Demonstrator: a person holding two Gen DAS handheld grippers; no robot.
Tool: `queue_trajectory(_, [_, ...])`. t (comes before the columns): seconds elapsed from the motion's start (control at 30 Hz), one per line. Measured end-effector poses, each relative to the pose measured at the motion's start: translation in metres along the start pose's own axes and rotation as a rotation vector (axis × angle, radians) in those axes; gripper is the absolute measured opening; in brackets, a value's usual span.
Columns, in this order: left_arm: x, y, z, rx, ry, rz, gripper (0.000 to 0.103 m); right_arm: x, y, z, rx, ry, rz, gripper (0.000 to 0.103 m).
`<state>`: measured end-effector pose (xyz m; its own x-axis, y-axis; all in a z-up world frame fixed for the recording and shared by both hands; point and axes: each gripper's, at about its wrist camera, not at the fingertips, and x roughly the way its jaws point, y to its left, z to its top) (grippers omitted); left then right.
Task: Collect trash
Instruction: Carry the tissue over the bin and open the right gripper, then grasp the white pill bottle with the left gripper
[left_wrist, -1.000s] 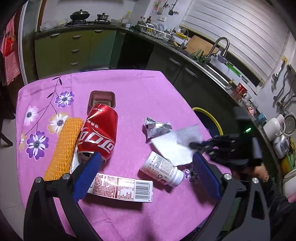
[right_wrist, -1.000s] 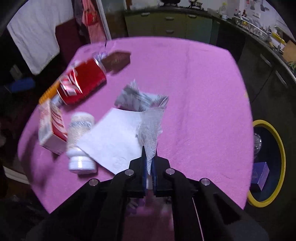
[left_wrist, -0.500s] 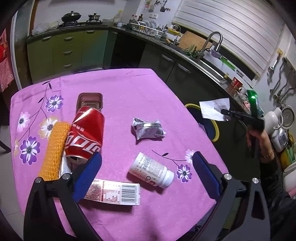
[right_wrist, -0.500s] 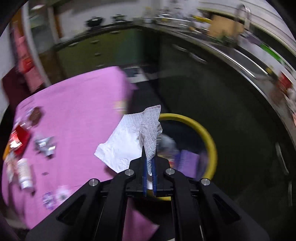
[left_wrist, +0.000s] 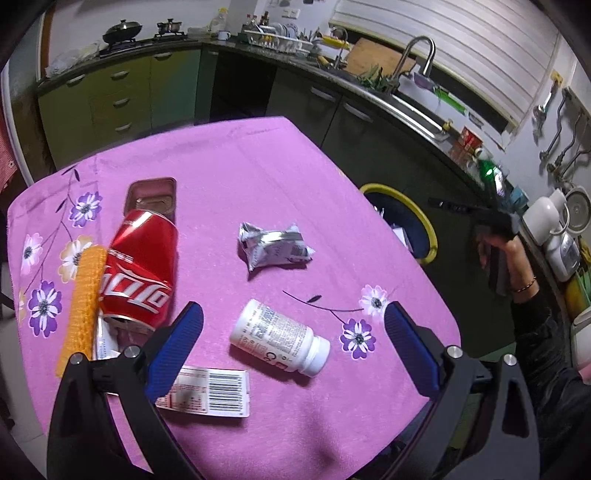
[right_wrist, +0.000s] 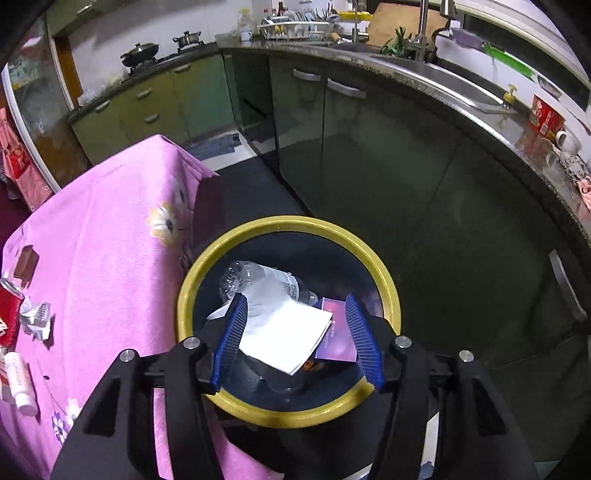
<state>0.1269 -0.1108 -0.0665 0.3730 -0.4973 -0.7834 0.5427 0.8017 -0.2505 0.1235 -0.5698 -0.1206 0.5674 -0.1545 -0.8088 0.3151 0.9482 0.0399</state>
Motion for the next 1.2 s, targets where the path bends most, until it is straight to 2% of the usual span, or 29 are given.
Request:
queue_trajectory(0.2, [0.029, -0.017, -0.013, 0.006, 0.09, 0.005, 0.094, -0.021, 0.015, -0.012, -0.033, -0.021, 0.043, 0.056])
queue_trajectory(0.4, [0.057, -0.011, -0.021, -0.145, 0.202, -0.001, 0.094, -0.025, 0.03, -0.023, -0.069, -0.025, 0.1, 0.057])
queue_trajectory(0.47, [0.059, -0.009, -0.018, -0.17, 0.208, 0.037, 0.094, -0.023, 0.034, -0.025, -0.076, -0.023, 0.121, 0.057])
queue_trajectory(0.63, [0.063, -0.007, -0.017, -0.254, 0.265, 0.021, 0.094, -0.018, 0.038, -0.031, -0.086, -0.024, 0.18, 0.057])
queue_trajectory(0.93, [0.082, -0.004, -0.011, -0.32, 0.343, 0.043, 0.093, -0.01, 0.038, -0.037, -0.084, -0.019, 0.236, 0.057])
queue_trajectory(1.2, [0.101, 0.001, 0.002, -0.298, 0.36, 0.101, 0.085, -0.005, 0.037, -0.043, -0.08, -0.007, 0.253, 0.057])
